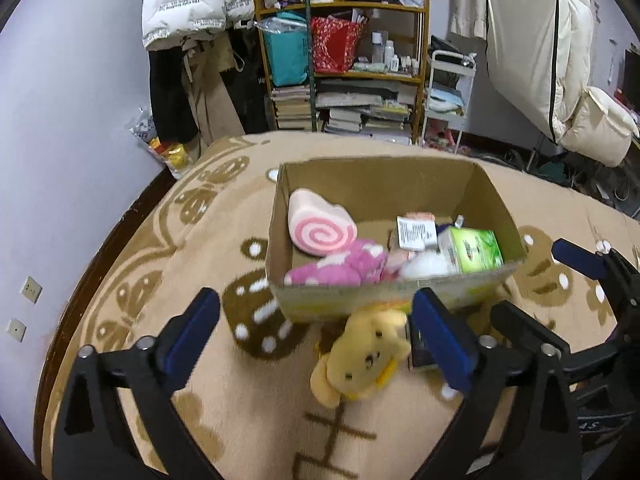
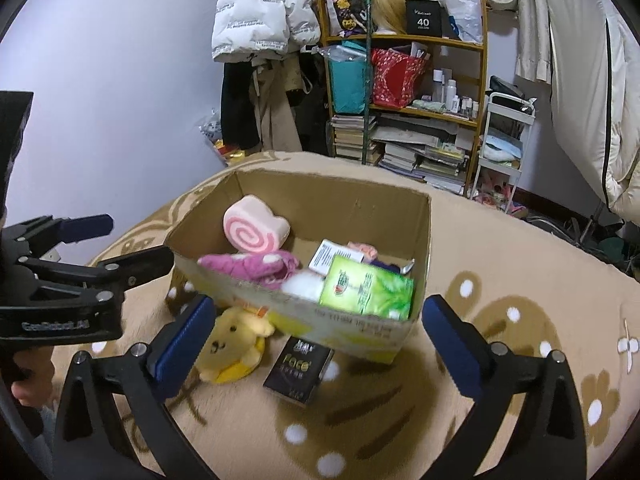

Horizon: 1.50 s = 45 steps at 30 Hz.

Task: Organize soft objects
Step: 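Grasp yellow dog plush with left tool while right tool grasps black Face box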

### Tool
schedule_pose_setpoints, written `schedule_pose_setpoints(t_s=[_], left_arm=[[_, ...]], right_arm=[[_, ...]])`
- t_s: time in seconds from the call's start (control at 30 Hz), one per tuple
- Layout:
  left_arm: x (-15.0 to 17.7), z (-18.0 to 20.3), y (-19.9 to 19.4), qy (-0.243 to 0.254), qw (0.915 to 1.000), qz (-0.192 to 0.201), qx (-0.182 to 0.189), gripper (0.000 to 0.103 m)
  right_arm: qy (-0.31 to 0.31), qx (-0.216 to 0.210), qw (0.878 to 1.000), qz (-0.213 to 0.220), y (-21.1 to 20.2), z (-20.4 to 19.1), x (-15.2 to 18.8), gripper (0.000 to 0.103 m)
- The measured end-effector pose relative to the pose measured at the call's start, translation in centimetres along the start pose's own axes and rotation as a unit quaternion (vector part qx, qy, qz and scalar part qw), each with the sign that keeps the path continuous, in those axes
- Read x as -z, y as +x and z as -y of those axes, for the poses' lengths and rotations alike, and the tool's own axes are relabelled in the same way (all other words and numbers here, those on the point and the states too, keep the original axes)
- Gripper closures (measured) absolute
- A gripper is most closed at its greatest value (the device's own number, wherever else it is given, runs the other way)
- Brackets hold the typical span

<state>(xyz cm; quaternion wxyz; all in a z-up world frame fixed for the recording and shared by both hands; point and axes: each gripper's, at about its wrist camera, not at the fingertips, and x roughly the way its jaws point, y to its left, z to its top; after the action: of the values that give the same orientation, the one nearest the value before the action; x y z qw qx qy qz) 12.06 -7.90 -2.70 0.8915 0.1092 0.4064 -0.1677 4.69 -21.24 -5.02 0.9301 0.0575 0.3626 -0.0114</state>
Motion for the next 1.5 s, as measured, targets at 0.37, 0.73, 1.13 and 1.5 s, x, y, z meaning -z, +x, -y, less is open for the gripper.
schedule_pose_setpoints(t_s=[0.37,0.73,1.13,1.5], left_arm=[[2.6,0.1,0.6,-0.019,0.9975,-0.065,0.02,0.003],[3.1,1.1,3.7,0.001,0.994,-0.102,0.04,0.003],[2.4,1.6,8.4,0.0,0.9876,-0.145,0.059,0.003],[3.0,2.1,11.9,0.004,0.9806,-0.185,0.064,0.003]], right_arm=[[-0.014,0.01,0.999,-0.052,0.3,-0.4,3.3,0.0],[-0.009,-0.002,0.997,-0.079,3.1,-0.3,4.4,0.0],[-0.021,0.006,0.994,-0.104,6.5,-0.6,5.3,0.0],[-0.008,-0.004,0.992,-0.129,9.2,-0.3,6.0,0.0]])
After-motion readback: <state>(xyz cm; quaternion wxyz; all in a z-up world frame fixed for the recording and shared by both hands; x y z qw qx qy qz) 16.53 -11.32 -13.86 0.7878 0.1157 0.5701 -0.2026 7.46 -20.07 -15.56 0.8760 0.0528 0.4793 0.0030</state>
